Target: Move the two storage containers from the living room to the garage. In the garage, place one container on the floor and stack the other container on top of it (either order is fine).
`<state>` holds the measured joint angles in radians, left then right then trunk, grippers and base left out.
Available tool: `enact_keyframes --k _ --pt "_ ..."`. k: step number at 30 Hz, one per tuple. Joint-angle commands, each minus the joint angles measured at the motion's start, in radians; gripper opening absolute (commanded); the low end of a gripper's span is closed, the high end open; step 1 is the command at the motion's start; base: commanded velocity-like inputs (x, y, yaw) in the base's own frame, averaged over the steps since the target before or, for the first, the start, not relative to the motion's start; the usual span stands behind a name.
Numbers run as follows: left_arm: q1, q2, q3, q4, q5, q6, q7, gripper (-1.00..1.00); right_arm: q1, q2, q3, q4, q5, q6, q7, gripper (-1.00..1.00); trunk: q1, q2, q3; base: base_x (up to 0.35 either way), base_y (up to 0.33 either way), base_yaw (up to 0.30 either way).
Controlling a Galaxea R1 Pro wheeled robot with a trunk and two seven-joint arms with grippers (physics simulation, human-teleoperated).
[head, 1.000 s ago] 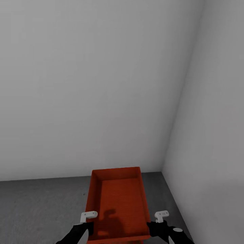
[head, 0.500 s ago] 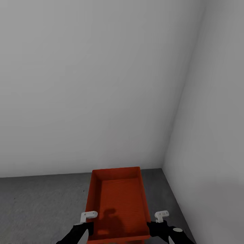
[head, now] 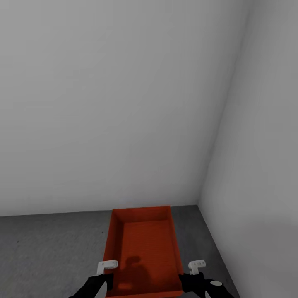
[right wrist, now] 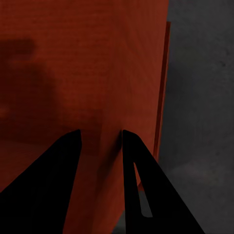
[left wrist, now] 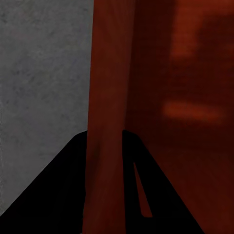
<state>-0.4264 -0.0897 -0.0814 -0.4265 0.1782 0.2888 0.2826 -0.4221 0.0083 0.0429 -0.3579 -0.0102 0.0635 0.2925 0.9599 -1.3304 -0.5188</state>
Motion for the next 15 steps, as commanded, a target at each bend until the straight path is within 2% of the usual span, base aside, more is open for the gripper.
enact_keyframes --k 1,15 --pt "-0.001 -0.005 -0.009 -0.006 0.013 -0.001 0.003 -1.00 0.000 0.000 -0.004 0.001 0.005 0.007 0.007 -1.00 0.000 -0.001 -0.001 0.000 0.000 0.000" --pt "-0.001 -0.006 -0.009 -0.006 0.013 -0.002 0.004 -1.00 0.000 -0.001 -0.003 0.001 0.003 0.007 0.008 -1.00 0.000 -0.001 -0.001 0.000 0.000 0.000"
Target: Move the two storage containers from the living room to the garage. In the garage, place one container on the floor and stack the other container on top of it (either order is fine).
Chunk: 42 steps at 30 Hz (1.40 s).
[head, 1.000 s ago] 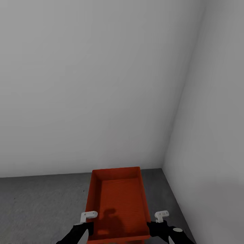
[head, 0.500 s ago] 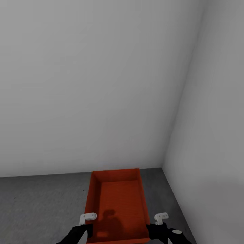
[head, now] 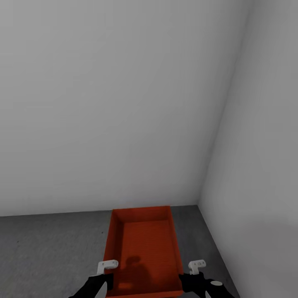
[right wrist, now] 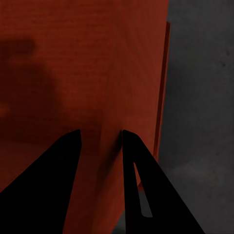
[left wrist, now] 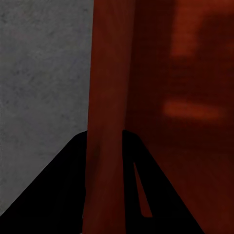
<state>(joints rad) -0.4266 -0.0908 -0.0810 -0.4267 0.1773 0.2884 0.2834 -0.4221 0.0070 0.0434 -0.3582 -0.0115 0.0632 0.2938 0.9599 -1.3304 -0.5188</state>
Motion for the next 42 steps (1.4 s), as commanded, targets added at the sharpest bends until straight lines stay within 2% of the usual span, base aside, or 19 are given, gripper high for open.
enact_keyframes --k 1,7,8,42 --pt "0.000 -0.005 -0.010 -0.005 0.014 -0.001 0.003 -1.00 0.000 0.001 -0.004 0.002 0.005 0.007 0.007 -1.00 0.000 -0.001 -0.001 0.000 0.000 0.000" --pt "-0.001 -0.005 -0.009 -0.005 0.014 -0.001 0.003 -1.00 0.000 0.001 -0.004 0.002 0.005 0.007 0.007 -1.00 0.000 -0.001 -0.001 0.000 0.000 0.000" --pt "-0.001 -0.019 -0.009 -0.005 0.014 -0.045 0.000 -1.00 0.000 0.001 -0.005 0.002 0.016 0.007 0.013 -1.00 0.000 -0.001 -0.001 0.000 0.000 0.000" --pt "-0.001 -0.020 -0.008 -0.005 0.013 -0.045 0.002 -1.00 0.000 0.001 -0.005 0.002 0.016 0.007 0.013 -1.00 0.000 -0.001 -0.001 -0.097 0.000 0.000"
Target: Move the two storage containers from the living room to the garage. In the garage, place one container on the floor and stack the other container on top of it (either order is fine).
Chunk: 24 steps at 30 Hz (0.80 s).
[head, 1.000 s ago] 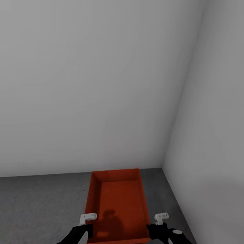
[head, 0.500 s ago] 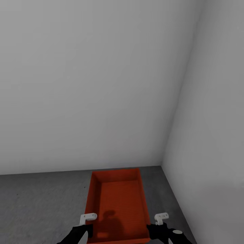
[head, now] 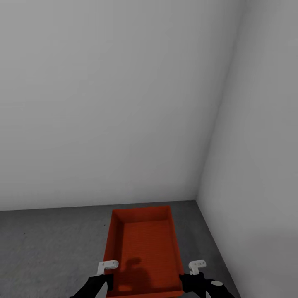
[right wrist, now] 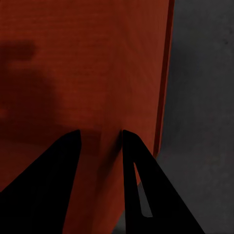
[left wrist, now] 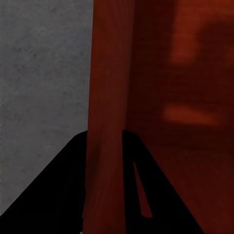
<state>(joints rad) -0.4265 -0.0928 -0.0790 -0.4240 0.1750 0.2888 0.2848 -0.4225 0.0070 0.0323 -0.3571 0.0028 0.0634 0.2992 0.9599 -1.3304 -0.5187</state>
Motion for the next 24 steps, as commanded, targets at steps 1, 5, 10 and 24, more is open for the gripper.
enact_keyframes --k 1,5,10,24 --pt "-0.001 -0.018 -0.010 -0.007 0.016 -0.045 -0.002 -1.00 0.001 0.001 0.006 0.001 0.002 0.007 0.008 -1.00 0.000 -0.001 -0.001 -0.007 0.000 0.000" --pt "-0.001 -0.016 -0.010 -0.007 0.016 -0.045 -0.004 -1.00 0.001 0.001 0.006 0.002 0.002 0.007 0.008 -1.00 0.000 -0.001 -0.001 -0.002 0.000 0.000" --pt "0.000 -0.017 -0.010 -0.008 0.015 -0.045 -0.004 -1.00 0.001 0.001 0.006 0.002 0.001 0.008 0.008 -1.00 0.000 -0.001 -0.001 0.000 0.000 0.000" --pt "-0.001 -0.018 -0.011 -0.007 0.015 -0.045 -0.004 -1.00 0.001 0.001 0.007 0.003 -0.001 0.008 0.008 -1.00 0.031 -0.057 -0.026 0.000 0.000 0.000"
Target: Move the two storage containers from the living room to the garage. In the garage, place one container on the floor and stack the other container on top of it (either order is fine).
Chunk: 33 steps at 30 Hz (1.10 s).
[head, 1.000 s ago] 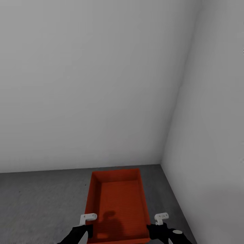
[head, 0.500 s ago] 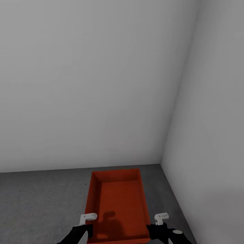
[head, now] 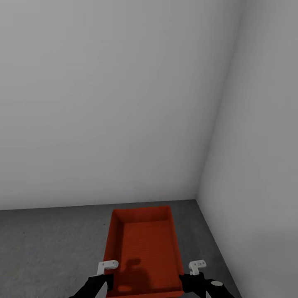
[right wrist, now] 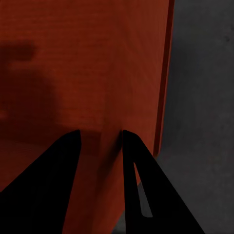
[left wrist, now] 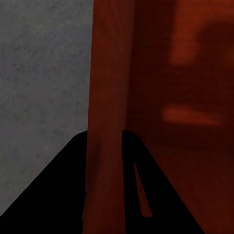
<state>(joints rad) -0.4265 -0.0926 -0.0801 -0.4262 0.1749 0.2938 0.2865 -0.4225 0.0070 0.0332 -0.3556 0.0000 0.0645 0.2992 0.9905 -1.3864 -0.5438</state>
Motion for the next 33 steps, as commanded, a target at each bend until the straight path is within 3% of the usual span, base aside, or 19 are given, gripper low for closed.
enact_keyframes --k 1,19,33 --pt "0.000 -0.018 -0.010 -0.005 0.015 -0.050 -0.006 -1.00 0.001 0.001 0.006 0.001 0.002 0.007 0.008 -1.00 0.000 -0.001 -0.001 0.000 0.000 0.000" --pt "0.000 -0.018 -0.010 -0.005 0.015 -0.048 -0.006 -1.00 0.001 0.001 0.006 0.001 0.002 0.008 0.009 -1.00 0.000 -0.001 -0.017 0.000 0.000 0.000" --pt "-0.001 -0.018 -0.010 -0.005 0.015 -0.048 -0.006 -1.00 0.001 0.002 0.007 0.001 0.002 0.008 0.009 -1.00 0.050 -0.092 -0.080 0.000 0.000 0.000"
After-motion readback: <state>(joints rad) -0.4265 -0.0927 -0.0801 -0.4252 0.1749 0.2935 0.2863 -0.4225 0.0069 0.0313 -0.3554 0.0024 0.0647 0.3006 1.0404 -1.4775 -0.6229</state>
